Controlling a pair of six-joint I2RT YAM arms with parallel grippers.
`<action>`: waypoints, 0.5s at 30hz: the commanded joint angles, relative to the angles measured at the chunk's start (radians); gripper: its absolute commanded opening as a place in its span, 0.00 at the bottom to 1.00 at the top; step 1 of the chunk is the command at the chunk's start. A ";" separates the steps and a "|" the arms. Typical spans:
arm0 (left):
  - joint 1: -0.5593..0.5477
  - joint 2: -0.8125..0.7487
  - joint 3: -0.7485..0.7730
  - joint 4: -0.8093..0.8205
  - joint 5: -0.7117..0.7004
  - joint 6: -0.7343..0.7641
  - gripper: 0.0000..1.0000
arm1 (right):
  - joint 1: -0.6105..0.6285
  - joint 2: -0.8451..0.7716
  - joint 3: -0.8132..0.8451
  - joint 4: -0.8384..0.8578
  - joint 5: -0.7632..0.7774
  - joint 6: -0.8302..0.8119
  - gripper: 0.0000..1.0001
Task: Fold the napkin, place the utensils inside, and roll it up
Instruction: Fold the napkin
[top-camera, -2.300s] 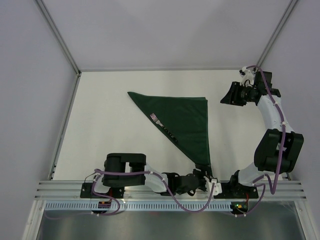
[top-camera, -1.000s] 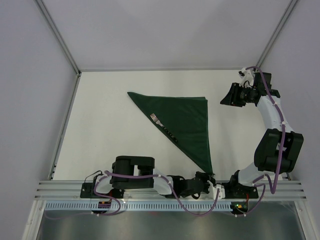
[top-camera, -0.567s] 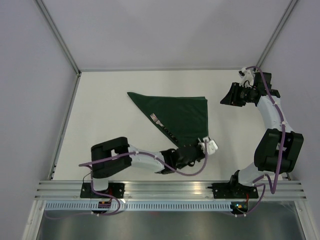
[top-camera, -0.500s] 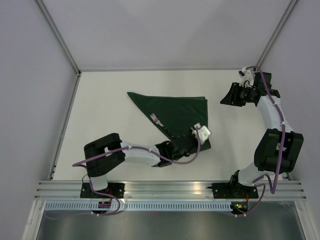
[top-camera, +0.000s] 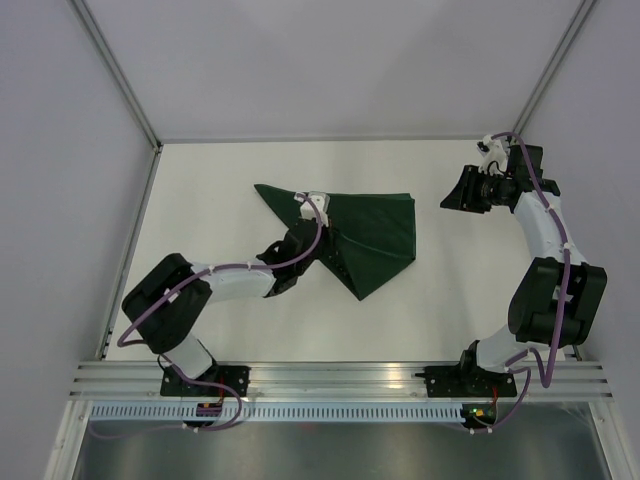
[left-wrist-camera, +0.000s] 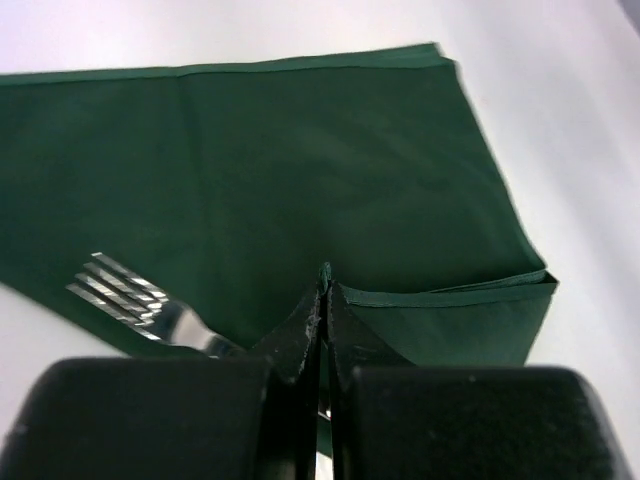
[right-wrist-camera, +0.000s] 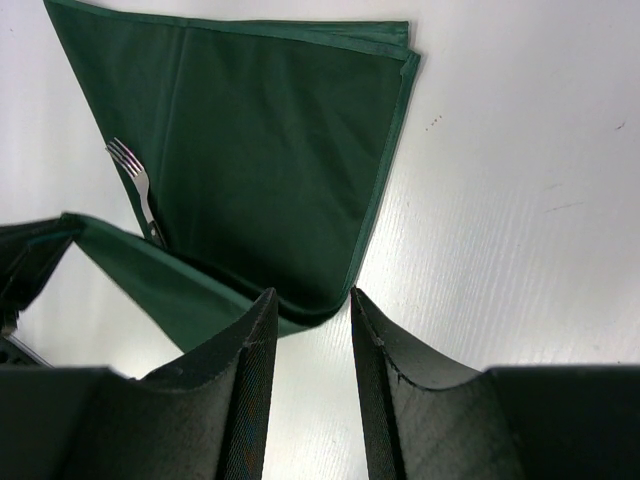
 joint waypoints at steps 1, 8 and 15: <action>0.073 -0.040 -0.013 -0.046 0.030 -0.133 0.02 | -0.006 -0.015 -0.010 0.026 -0.016 -0.006 0.41; 0.178 0.001 -0.019 -0.060 0.103 -0.173 0.02 | -0.006 -0.012 -0.012 0.027 -0.016 -0.006 0.41; 0.225 0.053 -0.013 -0.065 0.133 -0.204 0.02 | -0.006 -0.008 -0.013 0.026 -0.016 -0.009 0.41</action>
